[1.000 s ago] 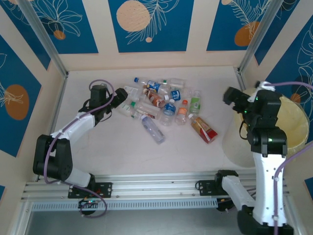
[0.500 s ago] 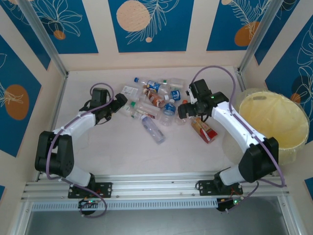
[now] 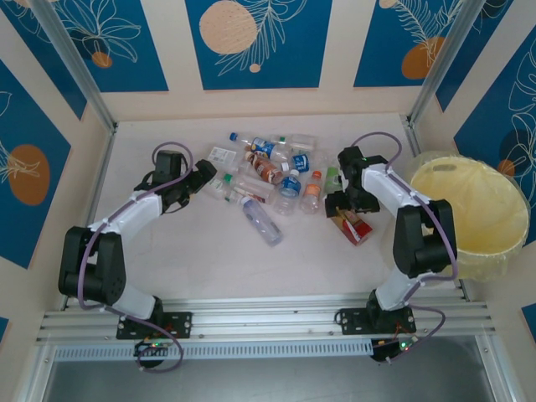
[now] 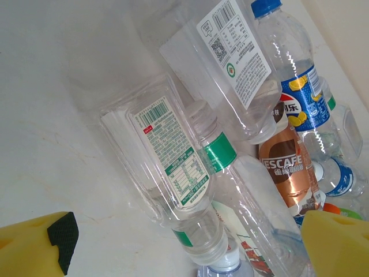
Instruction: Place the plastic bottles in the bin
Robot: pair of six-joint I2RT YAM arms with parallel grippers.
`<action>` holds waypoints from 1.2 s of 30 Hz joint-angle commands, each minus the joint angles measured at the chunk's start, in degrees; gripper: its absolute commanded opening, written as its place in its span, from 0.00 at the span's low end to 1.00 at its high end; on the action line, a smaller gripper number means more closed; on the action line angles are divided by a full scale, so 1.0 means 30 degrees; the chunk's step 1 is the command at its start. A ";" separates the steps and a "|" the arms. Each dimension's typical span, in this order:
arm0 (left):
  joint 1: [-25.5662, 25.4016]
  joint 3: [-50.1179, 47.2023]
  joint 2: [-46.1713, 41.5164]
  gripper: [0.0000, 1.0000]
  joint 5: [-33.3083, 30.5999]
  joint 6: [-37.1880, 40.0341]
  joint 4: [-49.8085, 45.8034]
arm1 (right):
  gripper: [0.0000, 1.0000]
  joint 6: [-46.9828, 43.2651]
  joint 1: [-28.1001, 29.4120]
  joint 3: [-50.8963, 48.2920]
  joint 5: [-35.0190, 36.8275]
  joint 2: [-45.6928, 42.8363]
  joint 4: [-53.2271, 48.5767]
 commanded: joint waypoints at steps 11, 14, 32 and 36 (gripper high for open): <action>0.0434 -0.0685 -0.1151 1.00 -0.0678 -0.0162 -0.0552 | 0.94 -0.1334 0.0748 -0.0274 -0.0535 0.2716 0.1122; 0.0459 -0.0686 -0.1148 1.00 -0.0684 -0.0141 -0.0562 | 0.87 -0.1251 0.0733 -0.0471 -0.0320 0.2574 0.1212; 0.0607 -0.0800 -0.1170 1.00 -0.0638 -0.0166 -0.0585 | 0.49 -0.1347 0.1242 -0.1274 -0.0906 -0.2022 0.0627; 0.0608 -0.0774 -0.1214 1.00 -0.0589 -0.0133 -0.0554 | 0.43 -0.1321 0.1282 -0.0944 -0.1768 -0.4311 0.0385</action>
